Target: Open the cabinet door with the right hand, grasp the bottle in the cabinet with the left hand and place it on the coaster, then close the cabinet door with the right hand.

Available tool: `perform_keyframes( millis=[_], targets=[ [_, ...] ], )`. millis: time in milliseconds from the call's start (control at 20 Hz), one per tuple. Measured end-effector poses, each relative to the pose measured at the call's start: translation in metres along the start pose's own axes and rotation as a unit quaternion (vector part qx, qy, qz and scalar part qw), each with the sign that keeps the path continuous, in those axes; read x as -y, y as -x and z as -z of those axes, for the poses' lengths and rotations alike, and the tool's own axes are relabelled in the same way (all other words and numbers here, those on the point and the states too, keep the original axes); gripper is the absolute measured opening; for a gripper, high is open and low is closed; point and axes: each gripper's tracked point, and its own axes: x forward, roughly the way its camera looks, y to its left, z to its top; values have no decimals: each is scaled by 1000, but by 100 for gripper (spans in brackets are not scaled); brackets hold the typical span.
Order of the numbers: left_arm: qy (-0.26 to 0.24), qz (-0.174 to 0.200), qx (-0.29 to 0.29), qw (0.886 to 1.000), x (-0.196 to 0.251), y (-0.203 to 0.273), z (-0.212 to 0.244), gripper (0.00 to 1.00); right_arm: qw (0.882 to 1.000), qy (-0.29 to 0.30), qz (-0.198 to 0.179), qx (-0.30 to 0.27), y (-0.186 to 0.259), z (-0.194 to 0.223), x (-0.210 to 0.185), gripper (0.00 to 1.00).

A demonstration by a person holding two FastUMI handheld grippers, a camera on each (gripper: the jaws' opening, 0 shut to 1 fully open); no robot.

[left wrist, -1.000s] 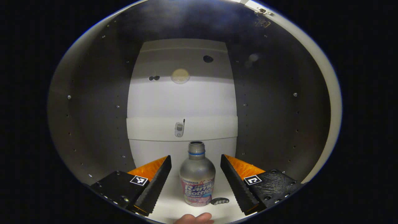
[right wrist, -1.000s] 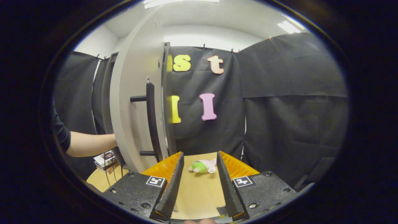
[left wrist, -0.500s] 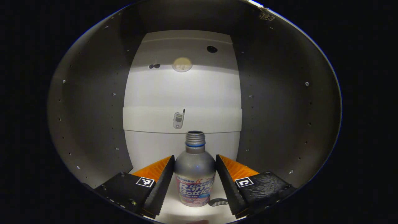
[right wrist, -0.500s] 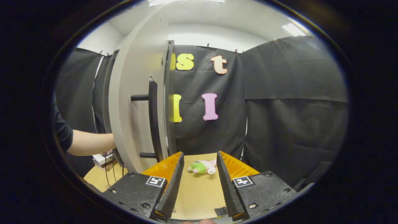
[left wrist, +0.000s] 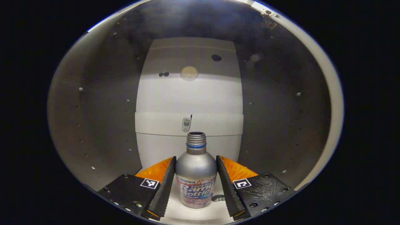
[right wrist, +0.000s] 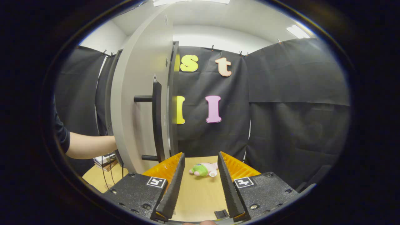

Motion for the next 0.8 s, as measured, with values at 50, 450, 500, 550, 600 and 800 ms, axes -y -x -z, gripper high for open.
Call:
perform_keyframes(
  millis=[50, 450, 500, 550, 600, 800],
  targets=[
    [3, 16, 0, 1000, 8, 16, -3, 71, 1000, 0, -2, -1, 1, 1, 0, 65],
    [15, 21, 4, 1000, 7, 169, -3, 71, 999, -9, -42, 3, -13, 5, -7, 65],
    [24, 9, 4, 1000, -1, 188, 0, 71, 999, -12, -50, 4, -16, 5, -9, 66],
    [28, -6, 4, 1000, -12, 205, 2, 71, 999, -13, -53, 2, -19, 8, -7, 66],
    [28, -22, 7, 999, -22, 223, 2, 71, 998, -14, -56, 0, -22, 9, -7, 65],
    [-11, -58, 10, 998, -58, 269, 31, 71, 998, -27, -61, -9, -30, 16, -7, 65]
  ],
)
